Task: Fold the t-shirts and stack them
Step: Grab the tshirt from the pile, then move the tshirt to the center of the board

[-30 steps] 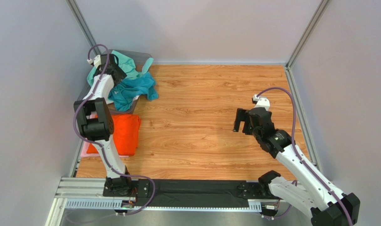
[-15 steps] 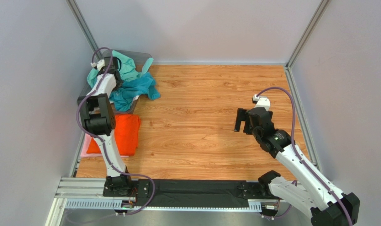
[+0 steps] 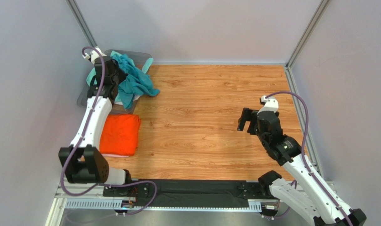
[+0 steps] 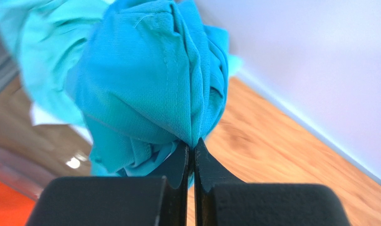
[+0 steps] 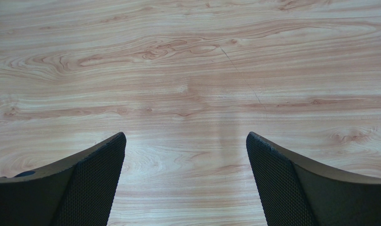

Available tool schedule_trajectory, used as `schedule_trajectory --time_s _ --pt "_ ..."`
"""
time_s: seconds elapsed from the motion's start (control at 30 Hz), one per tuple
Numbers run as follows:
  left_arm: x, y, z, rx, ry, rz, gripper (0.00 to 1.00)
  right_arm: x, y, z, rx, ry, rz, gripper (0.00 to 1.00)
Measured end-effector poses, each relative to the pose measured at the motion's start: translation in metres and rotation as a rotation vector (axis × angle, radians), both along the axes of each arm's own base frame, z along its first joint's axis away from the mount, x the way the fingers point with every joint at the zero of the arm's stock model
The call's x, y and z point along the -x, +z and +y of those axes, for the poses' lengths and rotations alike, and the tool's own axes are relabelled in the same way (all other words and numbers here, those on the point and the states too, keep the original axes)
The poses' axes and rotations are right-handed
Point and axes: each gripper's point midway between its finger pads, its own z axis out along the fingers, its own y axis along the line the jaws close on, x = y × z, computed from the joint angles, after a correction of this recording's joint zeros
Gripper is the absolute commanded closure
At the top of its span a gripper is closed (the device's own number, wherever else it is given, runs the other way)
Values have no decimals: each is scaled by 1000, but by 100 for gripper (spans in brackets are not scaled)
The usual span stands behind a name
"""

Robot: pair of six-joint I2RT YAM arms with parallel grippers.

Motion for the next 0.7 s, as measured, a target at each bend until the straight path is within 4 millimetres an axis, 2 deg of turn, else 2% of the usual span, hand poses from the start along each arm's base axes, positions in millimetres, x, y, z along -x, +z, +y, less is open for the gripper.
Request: schedule_trajectory --time_s 0.17,0.27,0.3,0.37,0.4,0.53,0.6,0.7 --pt "31 78 -59 18 -197 -214 100 4 12 -2 -27 -2 -44 0" --pt "54 119 -103 57 -388 -318 100 6 17 -3 -41 -3 -65 0" --pt "66 142 -123 74 -488 -374 100 6 19 -3 -46 -5 -72 0" --pt "79 158 -148 82 -582 -415 100 8 21 -4 -58 -9 -83 0" --pt "91 169 -167 88 -658 -443 100 8 21 -4 -62 -11 -86 0" --pt "149 203 -240 111 -956 -536 100 11 22 -8 -73 -30 -101 0" --pt "173 213 -261 120 -1058 -568 100 13 25 -11 -83 -46 -118 0" --pt "194 219 -281 129 -1150 -589 100 16 28 -16 -95 -68 -140 0"
